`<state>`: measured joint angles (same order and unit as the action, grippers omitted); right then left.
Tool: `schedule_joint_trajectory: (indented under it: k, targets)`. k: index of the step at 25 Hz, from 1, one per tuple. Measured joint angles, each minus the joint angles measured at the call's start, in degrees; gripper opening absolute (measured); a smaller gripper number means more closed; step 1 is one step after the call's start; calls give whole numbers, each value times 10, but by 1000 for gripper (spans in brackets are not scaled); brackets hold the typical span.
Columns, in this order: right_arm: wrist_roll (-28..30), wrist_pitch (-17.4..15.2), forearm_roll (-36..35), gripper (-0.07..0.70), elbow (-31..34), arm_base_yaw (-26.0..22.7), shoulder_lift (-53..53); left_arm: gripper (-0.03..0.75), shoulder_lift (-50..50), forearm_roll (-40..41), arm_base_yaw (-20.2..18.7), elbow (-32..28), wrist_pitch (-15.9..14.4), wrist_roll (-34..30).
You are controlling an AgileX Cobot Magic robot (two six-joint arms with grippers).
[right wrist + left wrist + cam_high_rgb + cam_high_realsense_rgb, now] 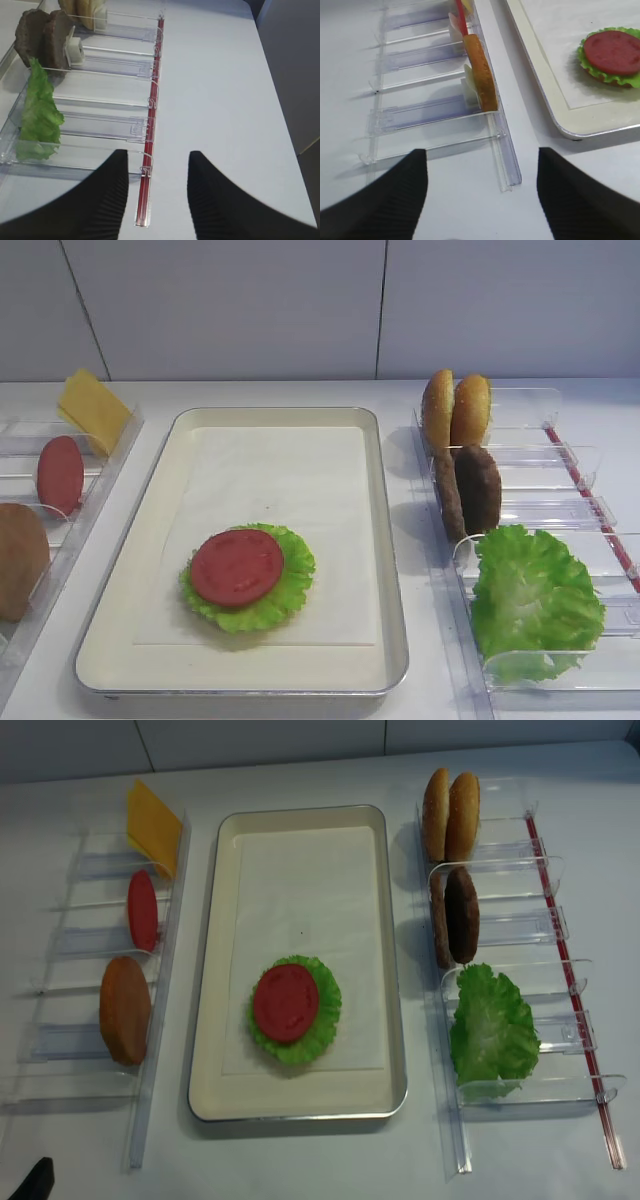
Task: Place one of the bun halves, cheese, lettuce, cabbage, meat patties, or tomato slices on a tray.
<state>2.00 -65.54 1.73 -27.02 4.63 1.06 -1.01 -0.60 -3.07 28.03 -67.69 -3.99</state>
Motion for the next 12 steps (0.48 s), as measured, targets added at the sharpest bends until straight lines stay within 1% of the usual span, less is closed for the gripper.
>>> schedule_joint_trajectory:
  k: [12]
  targets:
    - [0,0,0,332,0,0,0,470,0,0,0,0,0,1]
